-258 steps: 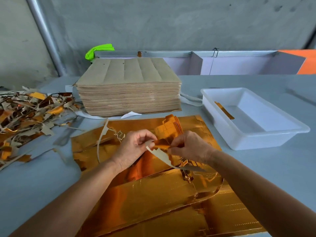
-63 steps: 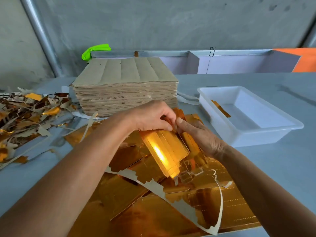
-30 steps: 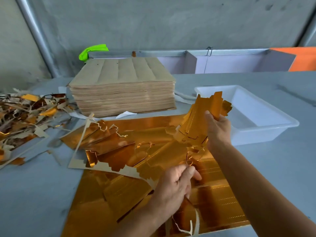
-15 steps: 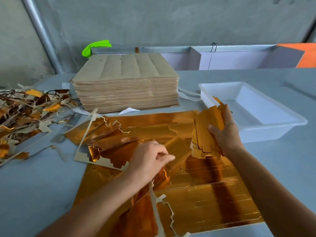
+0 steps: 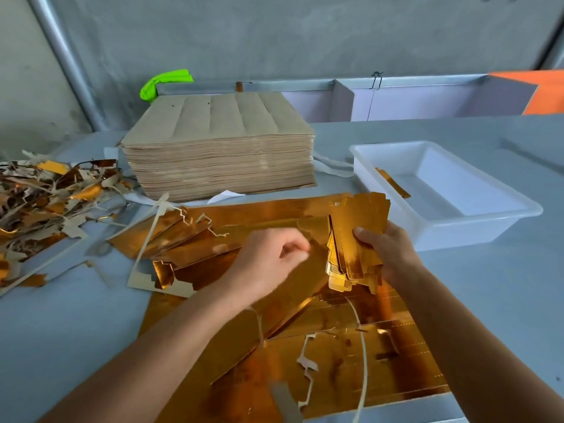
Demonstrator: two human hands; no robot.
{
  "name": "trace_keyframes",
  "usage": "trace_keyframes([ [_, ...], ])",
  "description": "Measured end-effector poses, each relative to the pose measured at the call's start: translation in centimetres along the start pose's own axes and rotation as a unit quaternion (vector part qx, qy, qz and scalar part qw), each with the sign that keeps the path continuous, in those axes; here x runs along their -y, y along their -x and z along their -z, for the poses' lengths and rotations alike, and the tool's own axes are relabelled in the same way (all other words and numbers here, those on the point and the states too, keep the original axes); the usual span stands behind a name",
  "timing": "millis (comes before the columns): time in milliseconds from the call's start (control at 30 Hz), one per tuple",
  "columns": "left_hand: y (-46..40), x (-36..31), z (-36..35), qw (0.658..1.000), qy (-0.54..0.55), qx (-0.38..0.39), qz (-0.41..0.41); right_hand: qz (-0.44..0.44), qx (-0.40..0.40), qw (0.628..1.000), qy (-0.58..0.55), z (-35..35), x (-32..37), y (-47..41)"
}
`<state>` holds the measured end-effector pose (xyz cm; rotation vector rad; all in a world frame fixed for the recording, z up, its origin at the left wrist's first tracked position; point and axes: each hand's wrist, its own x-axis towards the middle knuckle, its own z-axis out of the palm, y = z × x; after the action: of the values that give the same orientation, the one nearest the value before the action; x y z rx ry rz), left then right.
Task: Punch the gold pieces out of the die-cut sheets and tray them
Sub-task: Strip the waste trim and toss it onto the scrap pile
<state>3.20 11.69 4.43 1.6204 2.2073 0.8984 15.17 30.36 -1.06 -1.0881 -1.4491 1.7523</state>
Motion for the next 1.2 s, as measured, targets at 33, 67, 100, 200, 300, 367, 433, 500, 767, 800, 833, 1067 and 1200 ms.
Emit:
trace_keyframes([
  [33,-1.0,1.2,-0.6,0.994,-0.096,-0.005,0.057,-0.009,0.001,1.0,-0.016,0.1,-0.1,0.1],
  [67,-1.8,2.5,-1.4,0.982,-0.154,0.022,0.106,-0.021,0.002,0.999,-0.034,0.2,0.0,0.2],
  [100,-2.3,3.4,-2.1,0.972,-0.18,0.06,0.14,-0.034,0.003,0.998,-0.054,0.3,0.0,0.2],
  [200,-3.2,4.7,-3.2,0.971,-0.161,0.077,0.162,-0.069,0.023,0.992,-0.106,0.9,0.2,0.4],
  [300,-3.5,4.6,-3.2,0.977,-0.127,0.068,0.159,-0.101,0.06,0.983,-0.138,0.9,0.5,0.9],
  [367,-3.4,4.5,-2.6,0.986,-0.073,0.059,0.134,-0.115,0.08,0.979,-0.15,0.8,0.7,1.2],
  [433,-3.0,4.6,-1.4,0.991,0.006,0.026,0.13,-0.119,0.095,0.975,-0.165,0.8,1.1,1.4],
  [500,-2.5,4.9,-0.2,0.984,0.101,-0.021,0.148,-0.107,0.111,0.973,-0.174,0.7,1.5,1.4],
  [767,-1.8,5.1,1.6,0.954,0.223,-0.101,0.173,-0.025,0.239,0.963,-0.126,-1.2,3.0,2.4],
  [800,-1.8,4.9,1.6,0.955,0.217,-0.103,0.174,-0.012,0.255,0.96,-0.11,-1.6,3.1,2.6],
  [833,-2.0,4.9,1.5,0.956,0.213,-0.103,0.173,0.004,0.267,0.959,-0.094,-2.0,3.2,2.8],
  [1067,-1.9,5.4,1.7,0.971,0.19,-0.068,0.132,0.076,0.214,0.974,0.002,-4.0,2.8,3.5],
  [1200,-1.5,6.1,2.8,0.981,0.154,0.018,0.117,0.071,0.156,0.985,-0.01,-4.2,2.1,3.2],
])
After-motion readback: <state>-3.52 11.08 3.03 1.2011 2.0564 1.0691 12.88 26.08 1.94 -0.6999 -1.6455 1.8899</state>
